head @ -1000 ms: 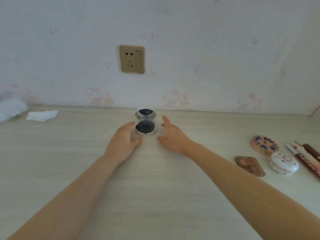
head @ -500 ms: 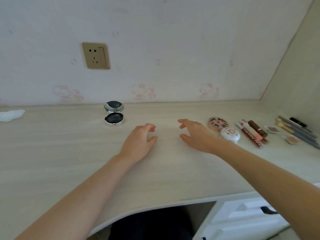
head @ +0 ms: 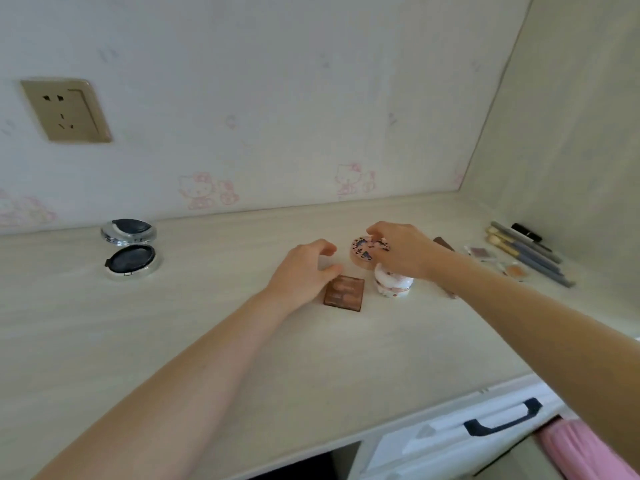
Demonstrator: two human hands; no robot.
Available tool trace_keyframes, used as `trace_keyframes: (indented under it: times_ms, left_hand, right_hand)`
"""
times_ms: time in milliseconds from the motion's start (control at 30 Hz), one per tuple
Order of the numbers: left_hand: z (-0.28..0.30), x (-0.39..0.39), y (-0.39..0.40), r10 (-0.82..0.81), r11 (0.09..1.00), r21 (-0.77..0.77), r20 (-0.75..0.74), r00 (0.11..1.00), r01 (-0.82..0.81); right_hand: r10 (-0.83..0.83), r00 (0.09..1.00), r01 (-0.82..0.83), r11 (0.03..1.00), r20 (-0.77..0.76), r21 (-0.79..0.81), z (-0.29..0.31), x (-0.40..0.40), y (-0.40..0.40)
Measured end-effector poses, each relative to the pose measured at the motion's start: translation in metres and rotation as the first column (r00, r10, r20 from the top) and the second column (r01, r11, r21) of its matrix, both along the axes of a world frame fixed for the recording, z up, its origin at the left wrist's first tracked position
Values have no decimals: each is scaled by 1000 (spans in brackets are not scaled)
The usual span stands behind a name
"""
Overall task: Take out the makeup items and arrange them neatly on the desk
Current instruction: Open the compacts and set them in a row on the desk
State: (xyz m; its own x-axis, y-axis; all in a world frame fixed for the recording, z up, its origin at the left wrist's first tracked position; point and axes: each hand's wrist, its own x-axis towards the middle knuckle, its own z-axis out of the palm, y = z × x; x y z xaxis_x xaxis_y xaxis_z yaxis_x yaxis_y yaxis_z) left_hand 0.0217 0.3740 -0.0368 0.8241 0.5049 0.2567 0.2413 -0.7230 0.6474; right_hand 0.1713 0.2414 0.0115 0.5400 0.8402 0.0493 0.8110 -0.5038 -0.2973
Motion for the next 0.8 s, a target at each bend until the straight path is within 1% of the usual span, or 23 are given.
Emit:
trace_keyframes:
  times_ms: [167, 233, 300, 467, 667, 800]
  left_hand:
    - [2, 41, 6, -52, 998, 22, -114, 992, 54]
    - [5, 52, 8, -83, 996, 3, -173, 981, 85]
    - [6, 59, 8, -130, 991, -30, -194, 972, 127]
    - [9, 68, 9, -199, 979, -69, -172, 965, 190]
    - [12, 69, 12, -201, 974, -132, -132, 971, 184]
    - [21, 62, 14, -168, 976, -149, -71, 983, 156]
  right_hand:
    - [-114, 993, 107, 977, -28, -185, 2, 27, 14]
    - [-137, 988, 121, 973, -71, -197, 1, 31, 19]
    - [-144, 985, 123, 973, -93, -196, 0, 34, 21]
    - [-135, 985, 116, 979, -106, -166, -2, 36, 24]
    - [-147, 977, 129, 984, -152, -122, 9, 27, 23]
    - [-75, 985, 66, 996, -152, -66, 27, 20, 21]
